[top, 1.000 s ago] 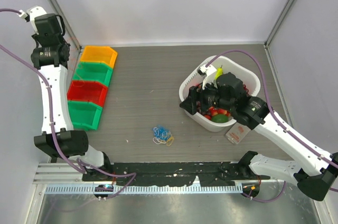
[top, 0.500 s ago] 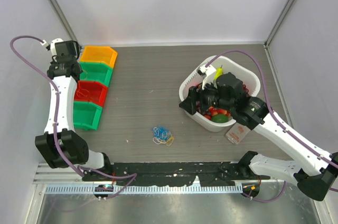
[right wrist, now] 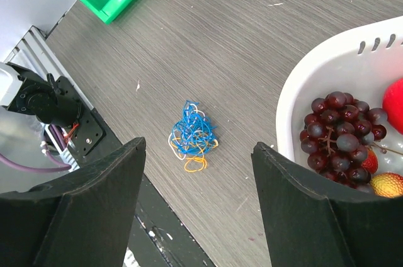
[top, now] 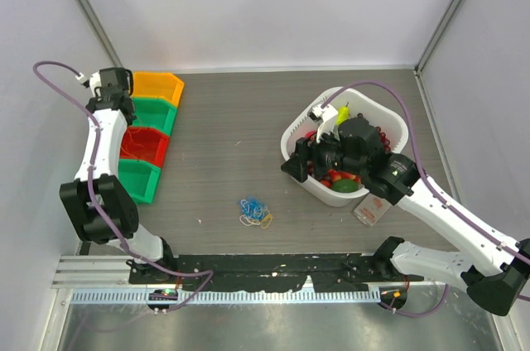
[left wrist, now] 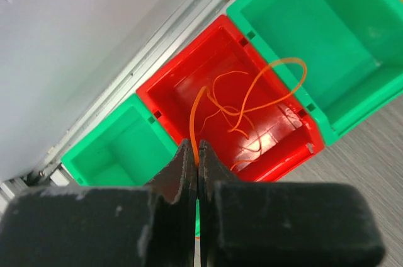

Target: Untangle the cables

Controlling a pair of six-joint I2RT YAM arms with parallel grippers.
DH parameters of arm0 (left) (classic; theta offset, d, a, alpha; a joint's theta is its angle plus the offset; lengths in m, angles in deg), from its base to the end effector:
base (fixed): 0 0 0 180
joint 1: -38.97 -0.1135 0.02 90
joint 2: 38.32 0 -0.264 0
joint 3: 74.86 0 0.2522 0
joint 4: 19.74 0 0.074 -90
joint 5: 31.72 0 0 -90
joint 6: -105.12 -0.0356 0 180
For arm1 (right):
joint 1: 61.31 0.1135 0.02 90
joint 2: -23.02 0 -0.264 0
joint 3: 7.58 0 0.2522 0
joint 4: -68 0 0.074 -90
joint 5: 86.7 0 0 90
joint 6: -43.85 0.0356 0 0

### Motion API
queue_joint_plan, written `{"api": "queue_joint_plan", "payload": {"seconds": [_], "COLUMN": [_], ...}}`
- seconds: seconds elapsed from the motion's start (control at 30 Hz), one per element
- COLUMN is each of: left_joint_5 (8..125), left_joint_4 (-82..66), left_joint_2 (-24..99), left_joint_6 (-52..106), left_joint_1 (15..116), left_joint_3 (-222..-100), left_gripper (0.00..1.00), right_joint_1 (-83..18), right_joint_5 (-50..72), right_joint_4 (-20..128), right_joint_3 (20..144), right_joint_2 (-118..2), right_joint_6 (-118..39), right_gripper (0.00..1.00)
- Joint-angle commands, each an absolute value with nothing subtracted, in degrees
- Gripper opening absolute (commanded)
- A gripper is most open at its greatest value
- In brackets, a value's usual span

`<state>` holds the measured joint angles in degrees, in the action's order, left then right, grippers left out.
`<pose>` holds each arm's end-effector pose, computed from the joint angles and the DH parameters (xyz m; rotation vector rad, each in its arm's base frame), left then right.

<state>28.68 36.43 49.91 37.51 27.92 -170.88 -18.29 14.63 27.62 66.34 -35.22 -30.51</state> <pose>0.3219 0.0808 0.3331 -0.8920 2.1584 0.5237 0.1581 0.1571 0.3606 -0.6246 2.0021 0.8380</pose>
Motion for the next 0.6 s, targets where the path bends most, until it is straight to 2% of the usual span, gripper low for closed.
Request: {"api": "queue_joint_plan", "payload": {"seconds": [0.0, 0.3, 0.57], "left_joint_5": [23.23, 21.19, 18.03], "left_joint_4": [37.25, 40.32, 39.98], "left_joint_2": [51.59, 56.86, 51.33], "left_joint_6": [42.71, 47.37, 48.43], "left_joint_1": [27.37, 26.85, 26.67], "left_joint_3": [-170.45, -169.22, -163.77], "left_gripper": [0.0, 0.0, 0.0], "right_joint_1": [-18.6, -18.69, -18.69], "right_joint_5": [14.99, 15.16, 15.25], "right_joint_4": [30.5, 30.68, 31.12], "right_joint_3": [66.39, 66.04, 65.77], "right_joint_2": [-33.41, -33.5, -33.58], "right_joint_6": [-30.33, -30.16, -30.24], "right_gripper": [0.73, 0.73, 0.73]}}
